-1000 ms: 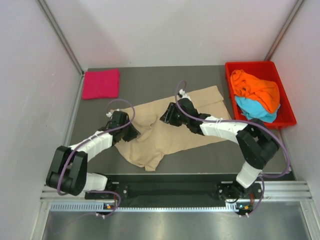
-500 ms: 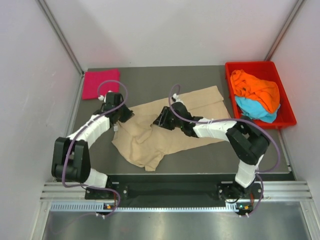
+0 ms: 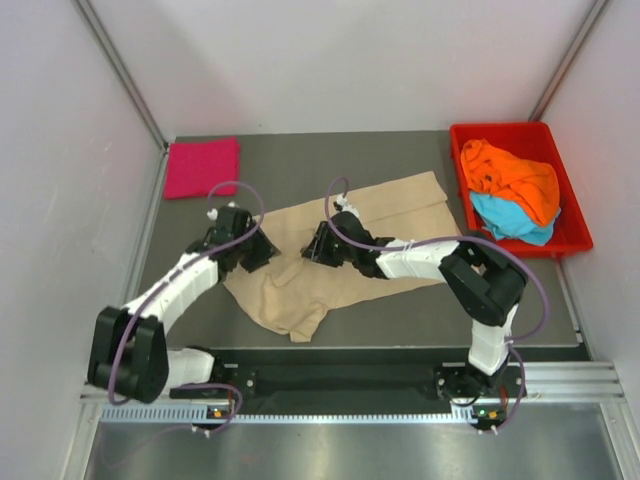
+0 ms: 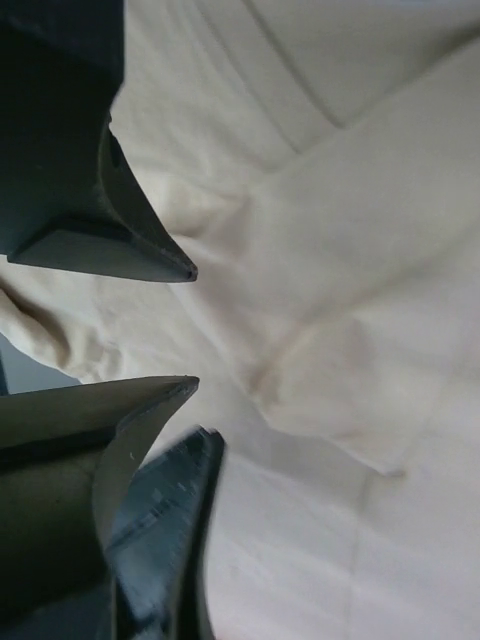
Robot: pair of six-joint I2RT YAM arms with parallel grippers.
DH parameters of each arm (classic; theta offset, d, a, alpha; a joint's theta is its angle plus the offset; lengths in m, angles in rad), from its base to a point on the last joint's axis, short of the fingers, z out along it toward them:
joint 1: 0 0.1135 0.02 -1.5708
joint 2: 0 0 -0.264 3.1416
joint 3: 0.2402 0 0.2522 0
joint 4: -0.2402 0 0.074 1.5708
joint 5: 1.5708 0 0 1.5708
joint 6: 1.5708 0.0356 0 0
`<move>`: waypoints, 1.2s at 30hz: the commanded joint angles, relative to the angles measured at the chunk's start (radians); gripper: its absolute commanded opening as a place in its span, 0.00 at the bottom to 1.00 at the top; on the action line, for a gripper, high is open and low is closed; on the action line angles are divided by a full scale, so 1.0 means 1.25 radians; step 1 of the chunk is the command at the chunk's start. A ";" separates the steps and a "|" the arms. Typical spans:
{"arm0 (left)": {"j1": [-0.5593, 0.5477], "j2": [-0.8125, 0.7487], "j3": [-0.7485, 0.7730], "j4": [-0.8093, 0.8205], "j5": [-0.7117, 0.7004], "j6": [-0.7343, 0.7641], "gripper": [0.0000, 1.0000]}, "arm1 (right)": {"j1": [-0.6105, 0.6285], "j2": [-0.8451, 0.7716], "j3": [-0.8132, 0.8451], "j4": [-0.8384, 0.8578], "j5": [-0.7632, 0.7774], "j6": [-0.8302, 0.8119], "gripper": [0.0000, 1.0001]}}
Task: Fold and stack the t-shirts
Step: Fold the tshirt
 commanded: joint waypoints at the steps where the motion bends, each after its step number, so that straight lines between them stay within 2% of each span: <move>1: -0.020 -0.077 -0.089 -0.019 -0.041 -0.038 0.48 | -0.001 -0.065 -0.005 0.000 0.042 -0.019 0.34; 5: -0.054 -0.099 -0.130 -0.010 -0.087 -0.087 0.49 | -0.006 -0.087 -0.025 0.000 0.053 -0.019 0.34; 18: -0.094 -0.003 -0.160 0.089 -0.112 -0.146 0.41 | -0.009 -0.098 -0.037 0.009 0.053 -0.014 0.34; 19: -0.094 0.000 -0.160 0.096 -0.110 -0.151 0.38 | -0.009 -0.098 -0.037 0.007 0.053 -0.014 0.34; 20: -0.095 0.001 -0.159 0.113 -0.111 -0.156 0.28 | -0.009 -0.097 -0.037 0.009 0.053 -0.014 0.34; 23: -0.092 -0.010 -0.144 0.125 -0.130 -0.165 0.05 | -0.008 -0.095 -0.034 0.011 0.046 -0.016 0.35; 24: -0.092 -0.015 -0.110 0.119 -0.144 -0.163 0.01 | -0.009 -0.092 -0.030 0.015 0.042 -0.019 0.35; 25: -0.088 -0.015 -0.085 0.111 -0.178 -0.155 0.00 | -0.009 -0.090 -0.029 0.020 0.037 -0.021 0.35; 29: -0.032 0.029 0.023 0.049 -0.178 -0.124 0.00 | -0.007 -0.078 -0.024 0.043 0.019 -0.019 0.36; 34: 0.052 0.091 0.071 0.080 -0.094 -0.123 0.00 | -0.007 -0.042 -0.002 0.070 0.006 -0.018 0.36; 36: 0.070 0.117 0.090 0.086 -0.067 -0.124 0.00 | -0.008 -0.016 0.021 0.077 -0.026 -0.023 0.34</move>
